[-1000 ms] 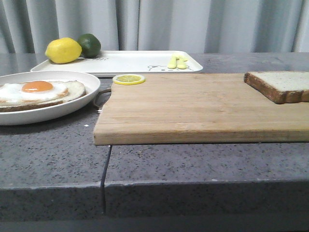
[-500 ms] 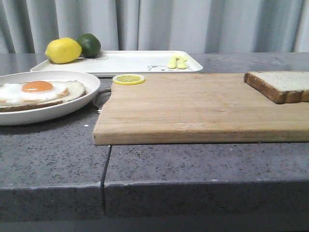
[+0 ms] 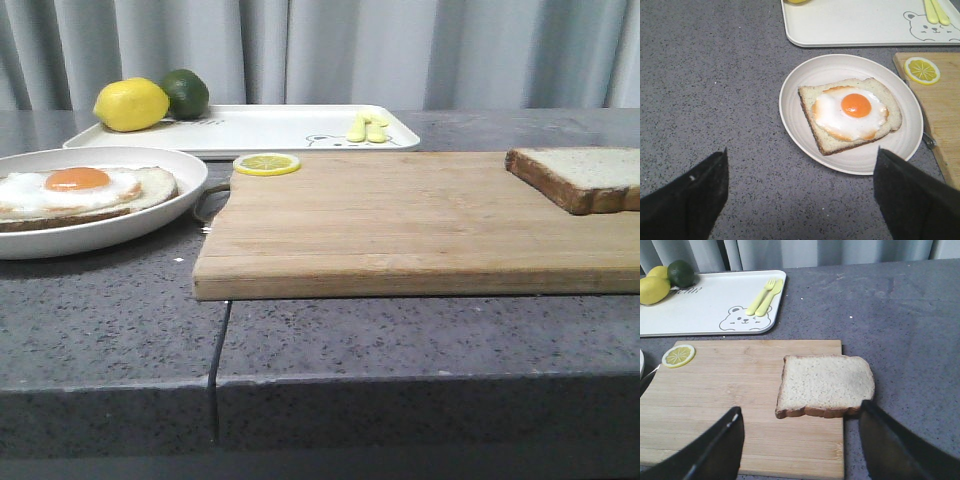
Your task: Place bread and move sandwich to tray
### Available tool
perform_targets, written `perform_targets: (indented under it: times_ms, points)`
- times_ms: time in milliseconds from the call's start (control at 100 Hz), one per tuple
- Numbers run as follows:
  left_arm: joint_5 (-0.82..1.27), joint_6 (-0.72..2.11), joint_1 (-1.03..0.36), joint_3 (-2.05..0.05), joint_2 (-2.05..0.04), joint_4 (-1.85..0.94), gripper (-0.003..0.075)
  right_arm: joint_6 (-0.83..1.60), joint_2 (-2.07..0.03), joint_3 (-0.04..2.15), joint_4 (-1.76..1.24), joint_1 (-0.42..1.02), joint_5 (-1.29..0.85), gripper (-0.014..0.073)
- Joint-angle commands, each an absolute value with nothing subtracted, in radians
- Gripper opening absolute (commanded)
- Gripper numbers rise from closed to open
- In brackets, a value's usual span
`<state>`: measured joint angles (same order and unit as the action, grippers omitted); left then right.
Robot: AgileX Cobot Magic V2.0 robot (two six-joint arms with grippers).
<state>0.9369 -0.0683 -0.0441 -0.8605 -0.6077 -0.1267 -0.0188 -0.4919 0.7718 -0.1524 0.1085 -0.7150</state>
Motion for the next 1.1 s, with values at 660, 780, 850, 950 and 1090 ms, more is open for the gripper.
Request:
perform_targets:
  times_ms: [660, 780, 850, 950, 1090]
  points:
    - [0.88, -0.069, -0.049, -0.894, -0.617, -0.139, 0.0555, 0.292, -0.831, 0.815, -0.5, -0.072, -0.527, 0.0499]
    - [0.88, -0.069, -0.049, -0.894, -0.617, -0.139, 0.0555, 0.394, -0.917, 0.815, -0.628, -0.173, -0.531, 0.0499]
    - [0.88, -0.069, -0.049, -0.894, -0.617, -0.139, 0.0555, 0.458, -0.96, 0.815, -0.71, -0.224, -0.535, 0.0499]
    - [0.88, -0.069, -0.049, -0.894, -0.617, -0.139, 0.0555, 0.561, -1.009, 0.815, -0.844, -0.284, -0.55, 0.0499]
    - [0.88, -0.069, -0.049, -0.894, -0.617, -0.139, 0.0555, 0.709, -1.065, 0.815, -1.028, -0.347, -0.584, 0.0499]
